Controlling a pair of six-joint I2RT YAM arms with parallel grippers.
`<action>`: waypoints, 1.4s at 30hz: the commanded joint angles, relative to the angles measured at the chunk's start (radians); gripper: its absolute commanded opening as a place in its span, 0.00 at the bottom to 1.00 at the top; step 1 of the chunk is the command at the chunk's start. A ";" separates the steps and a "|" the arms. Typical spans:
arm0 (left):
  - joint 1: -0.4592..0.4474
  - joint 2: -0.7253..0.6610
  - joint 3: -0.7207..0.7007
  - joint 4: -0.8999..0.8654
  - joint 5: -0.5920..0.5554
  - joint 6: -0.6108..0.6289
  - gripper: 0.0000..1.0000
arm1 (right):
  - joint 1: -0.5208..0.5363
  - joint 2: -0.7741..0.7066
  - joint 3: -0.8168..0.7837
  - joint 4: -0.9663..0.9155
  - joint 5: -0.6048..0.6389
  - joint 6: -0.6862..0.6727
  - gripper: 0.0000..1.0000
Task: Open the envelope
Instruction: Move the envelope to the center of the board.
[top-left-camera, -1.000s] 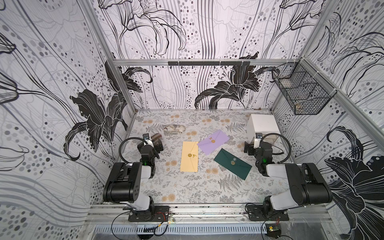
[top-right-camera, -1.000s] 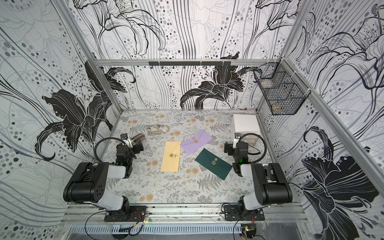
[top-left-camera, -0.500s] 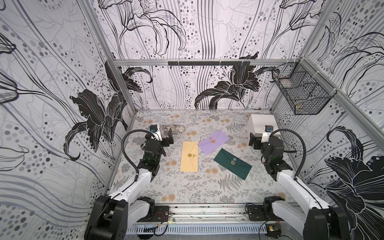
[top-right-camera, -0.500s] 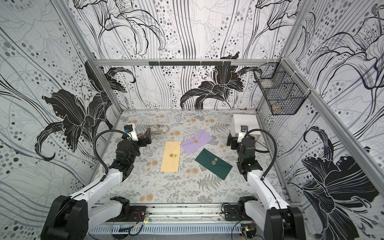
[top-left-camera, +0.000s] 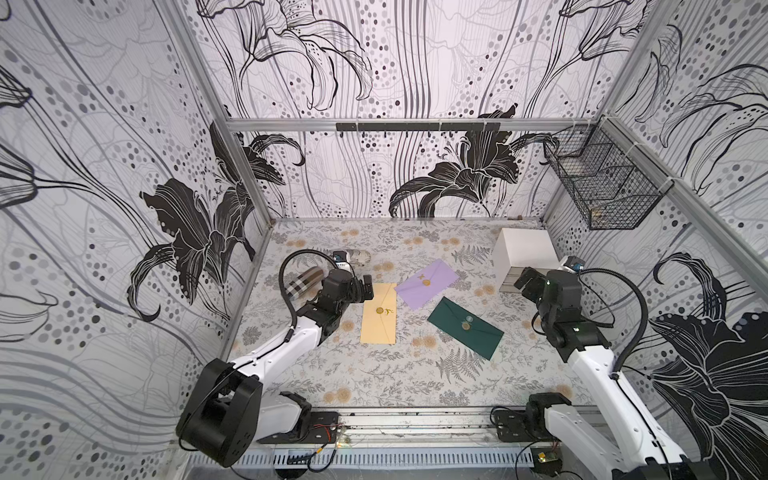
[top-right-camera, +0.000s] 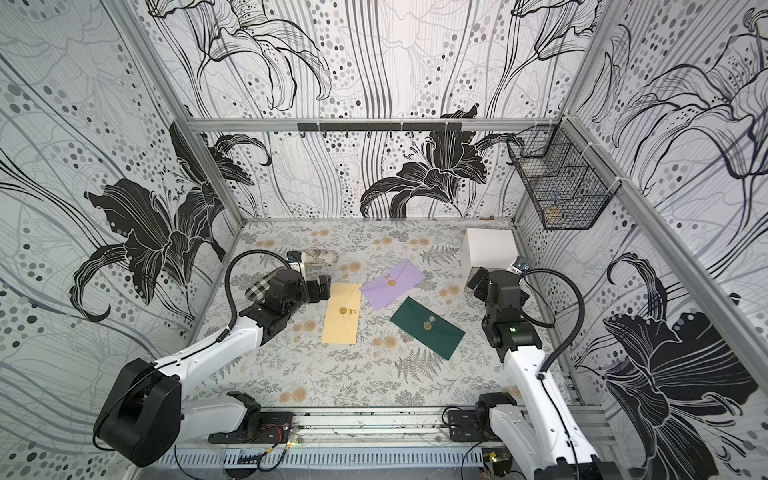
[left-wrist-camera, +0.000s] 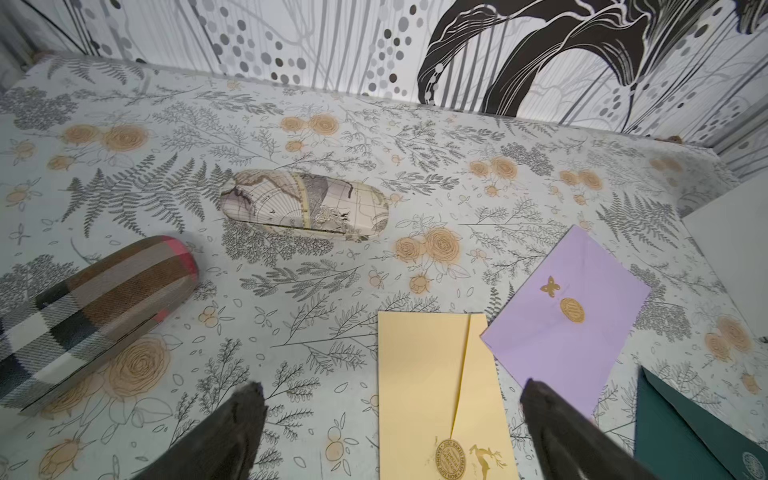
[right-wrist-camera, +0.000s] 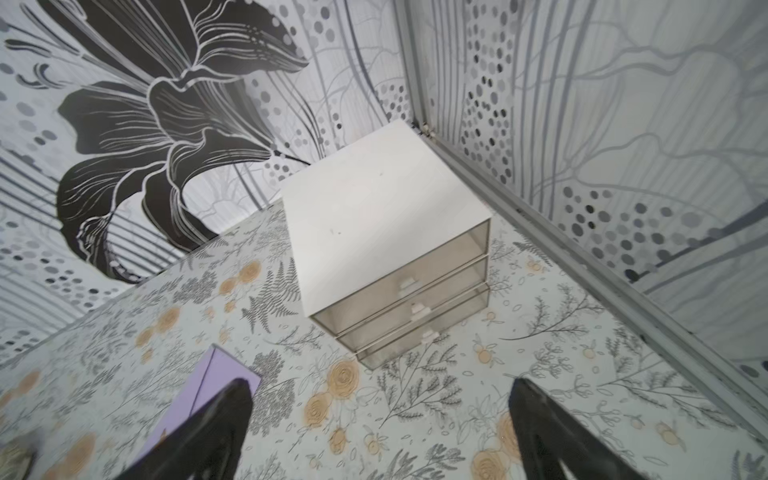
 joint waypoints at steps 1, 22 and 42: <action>0.005 -0.012 -0.010 -0.016 -0.064 -0.047 0.99 | 0.042 0.055 0.034 -0.056 -0.190 0.007 1.00; 0.026 -0.084 -0.110 0.001 -0.307 -0.247 0.99 | 0.457 0.489 -0.036 0.027 -0.290 0.159 1.00; 0.026 -0.078 -0.113 0.071 -0.175 -0.179 0.99 | 0.653 0.612 0.121 0.084 -0.260 0.283 1.00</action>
